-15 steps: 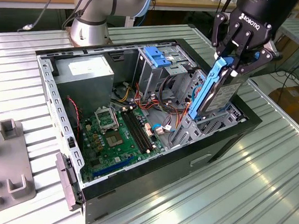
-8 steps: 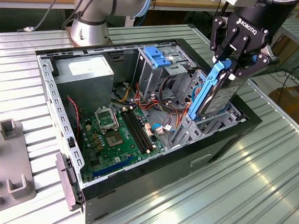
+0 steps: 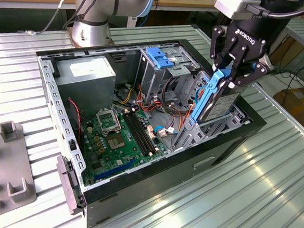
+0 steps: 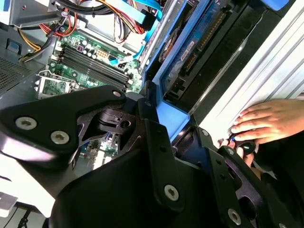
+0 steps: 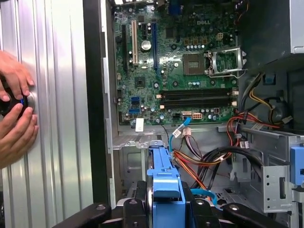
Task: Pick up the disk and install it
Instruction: 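Insert the disk into the insertion slot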
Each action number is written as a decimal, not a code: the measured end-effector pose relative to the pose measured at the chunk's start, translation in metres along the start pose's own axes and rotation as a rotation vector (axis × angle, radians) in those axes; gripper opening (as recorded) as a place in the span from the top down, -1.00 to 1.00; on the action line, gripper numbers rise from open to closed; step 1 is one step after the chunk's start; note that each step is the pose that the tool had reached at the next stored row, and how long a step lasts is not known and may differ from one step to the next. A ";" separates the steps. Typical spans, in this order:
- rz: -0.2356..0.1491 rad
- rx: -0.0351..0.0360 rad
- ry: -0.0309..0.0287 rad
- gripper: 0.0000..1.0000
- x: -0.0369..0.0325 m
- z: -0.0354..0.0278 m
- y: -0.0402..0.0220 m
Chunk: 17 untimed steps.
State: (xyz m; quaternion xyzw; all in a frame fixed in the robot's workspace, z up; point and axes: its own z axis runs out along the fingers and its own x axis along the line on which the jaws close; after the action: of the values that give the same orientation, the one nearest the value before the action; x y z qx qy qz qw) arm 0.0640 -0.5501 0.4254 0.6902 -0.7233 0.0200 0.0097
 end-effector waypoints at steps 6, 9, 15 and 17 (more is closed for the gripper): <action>0.000 0.0000 0.0001 0.26 -0.0007 0.0154 0.0002; 0.000 0.0000 0.0006 0.26 -0.0011 0.0256 0.0004; 0.000 -0.0001 0.0002 0.26 -0.0015 0.0354 0.0005; 0.000 -0.0001 0.0002 0.26 -0.0015 0.0354 0.0005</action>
State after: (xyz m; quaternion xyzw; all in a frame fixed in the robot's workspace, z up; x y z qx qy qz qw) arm 0.0640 -0.5501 0.3900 0.6902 -0.7233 0.0200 0.0098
